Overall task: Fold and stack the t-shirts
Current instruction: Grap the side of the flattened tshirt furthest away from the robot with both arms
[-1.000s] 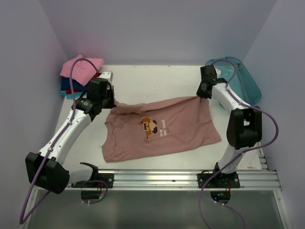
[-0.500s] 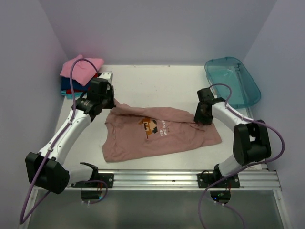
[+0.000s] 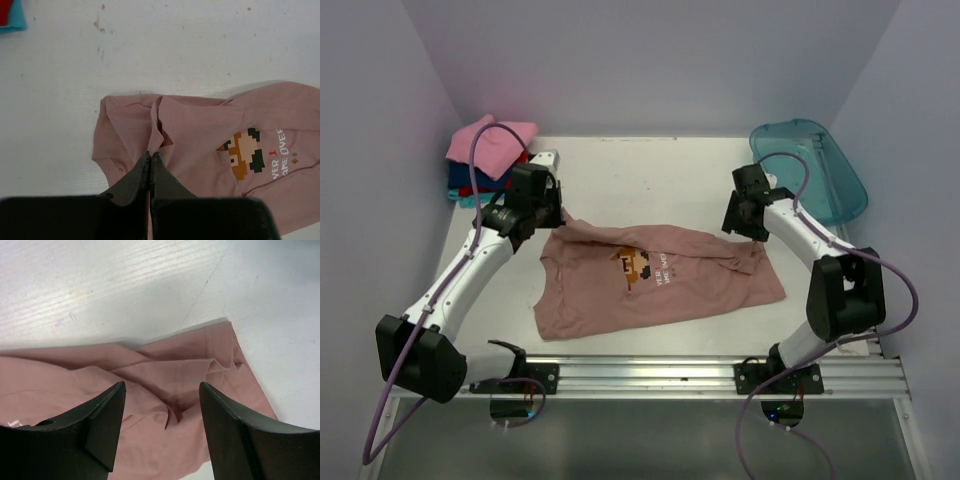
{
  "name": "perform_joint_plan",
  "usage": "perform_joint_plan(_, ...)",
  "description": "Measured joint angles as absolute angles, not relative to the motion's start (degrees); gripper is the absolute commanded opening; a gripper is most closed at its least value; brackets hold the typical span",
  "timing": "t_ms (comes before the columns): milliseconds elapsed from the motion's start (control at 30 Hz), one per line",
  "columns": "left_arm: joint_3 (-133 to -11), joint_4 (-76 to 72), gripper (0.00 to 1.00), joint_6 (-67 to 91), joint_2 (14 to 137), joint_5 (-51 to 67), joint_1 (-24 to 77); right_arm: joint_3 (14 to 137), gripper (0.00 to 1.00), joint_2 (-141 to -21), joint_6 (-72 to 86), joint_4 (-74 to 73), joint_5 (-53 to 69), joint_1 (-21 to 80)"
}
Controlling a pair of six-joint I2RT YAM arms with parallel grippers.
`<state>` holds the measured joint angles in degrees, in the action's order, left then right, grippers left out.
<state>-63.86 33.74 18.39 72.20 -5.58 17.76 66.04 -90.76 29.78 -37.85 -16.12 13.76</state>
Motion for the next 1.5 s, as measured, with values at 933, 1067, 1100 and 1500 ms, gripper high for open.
perform_joint_plan(933, -63.8, 34.1, 0.0, 18.4, 71.4, -6.6, 17.8, 59.6, 0.29, -98.4, 35.6, -35.2, -20.7, 13.4)
perform_joint_plan(1067, -63.8, 34.3, 0.0, 18.4, 71.2, -6.6, 17.8, 59.7, 0.09, -99.2, 36.0, -34.6, -20.8, 13.4)
perform_joint_plan(1100, -63.8, 34.4, 0.0, 18.4, 71.1, -6.6, 17.8, 59.7, 0.08, -99.2, 36.0, -34.6, -20.9, 13.4)
perform_joint_plan(1500, -63.8, 34.5, 0.0, 18.4, 71.0, -6.6, 17.8, 61.2, 0.14, -93.1, 35.6, -37.4, -21.7, 13.4)
